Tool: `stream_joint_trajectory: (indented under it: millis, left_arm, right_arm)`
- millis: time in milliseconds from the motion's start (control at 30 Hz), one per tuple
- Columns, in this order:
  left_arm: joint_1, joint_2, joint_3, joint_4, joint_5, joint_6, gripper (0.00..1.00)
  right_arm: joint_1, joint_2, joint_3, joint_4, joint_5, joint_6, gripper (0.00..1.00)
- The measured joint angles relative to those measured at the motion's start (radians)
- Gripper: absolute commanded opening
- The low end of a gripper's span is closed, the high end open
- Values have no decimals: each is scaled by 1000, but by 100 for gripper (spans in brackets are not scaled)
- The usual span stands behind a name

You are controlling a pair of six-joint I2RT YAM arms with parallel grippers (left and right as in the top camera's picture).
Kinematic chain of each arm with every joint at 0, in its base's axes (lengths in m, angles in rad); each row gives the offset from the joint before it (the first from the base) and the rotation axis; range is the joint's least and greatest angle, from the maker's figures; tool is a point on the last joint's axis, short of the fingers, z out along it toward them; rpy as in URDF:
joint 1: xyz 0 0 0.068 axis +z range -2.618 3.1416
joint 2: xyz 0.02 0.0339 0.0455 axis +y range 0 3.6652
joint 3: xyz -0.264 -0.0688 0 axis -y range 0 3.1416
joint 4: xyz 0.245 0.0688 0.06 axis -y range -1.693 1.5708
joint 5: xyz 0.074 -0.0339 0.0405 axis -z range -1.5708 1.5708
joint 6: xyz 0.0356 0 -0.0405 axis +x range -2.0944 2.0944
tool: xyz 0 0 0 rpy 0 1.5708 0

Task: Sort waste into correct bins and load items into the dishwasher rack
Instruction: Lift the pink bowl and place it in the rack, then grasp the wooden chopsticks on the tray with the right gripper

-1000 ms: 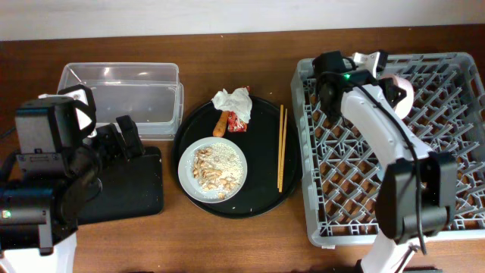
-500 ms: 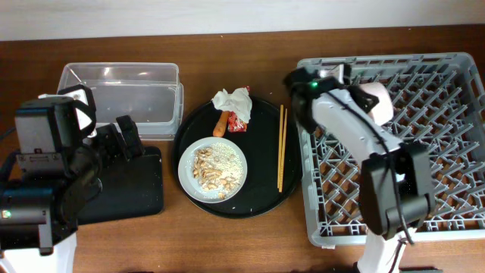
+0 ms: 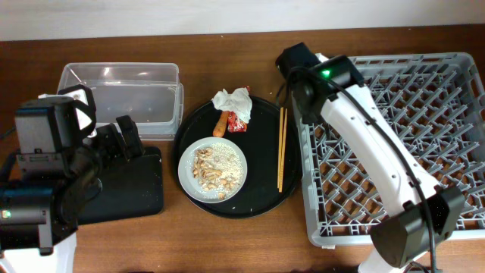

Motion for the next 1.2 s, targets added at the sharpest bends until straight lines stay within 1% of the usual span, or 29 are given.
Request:
stream_joint_trajectory:
  millis: [133,300,400,433,533,633,767,867,967,1033,1200]
  left_arm:
    - [0,0,0,0,0,0,99]
    - [0,0,0,0,0,0,99]
    - [0,0,0,0,0,0,99]
    - [0,0,0,0,0,0,99]
    - [0,0,0,-1,0,0,99]
    - [0,0,0,0,0,0,99]
    - [0,0,0,0,0,0,99]
    - [0,0,0,0,0,0,99]
    - [0,0,0,0,0,0,99]
    - [0,0,0,0,0,0,99]
    - [0,0,0,0,0,0,99]
  right_arm:
    - [13,7,-50,118,-293,-2,39]
    - [77,28,-200,267,-459,-2,40]
    - [122,31,-299,380,-486,-4,48]
    - [130,32,-322,404,-486,-2,48]
    - [144,34,-436,549,-463,-7,48]
    - [119,35,-512,642,-421,-9,48]
    - [68,37,-536,695,-402,-19,47]
    - [40,53,-536,740,-424,-83,43]
    - [40,81,-536,747,-451,-126,39]
    - [40,101,-536,749,-465,-146,39]
    - [40,111,-537,763,-475,-158,36]
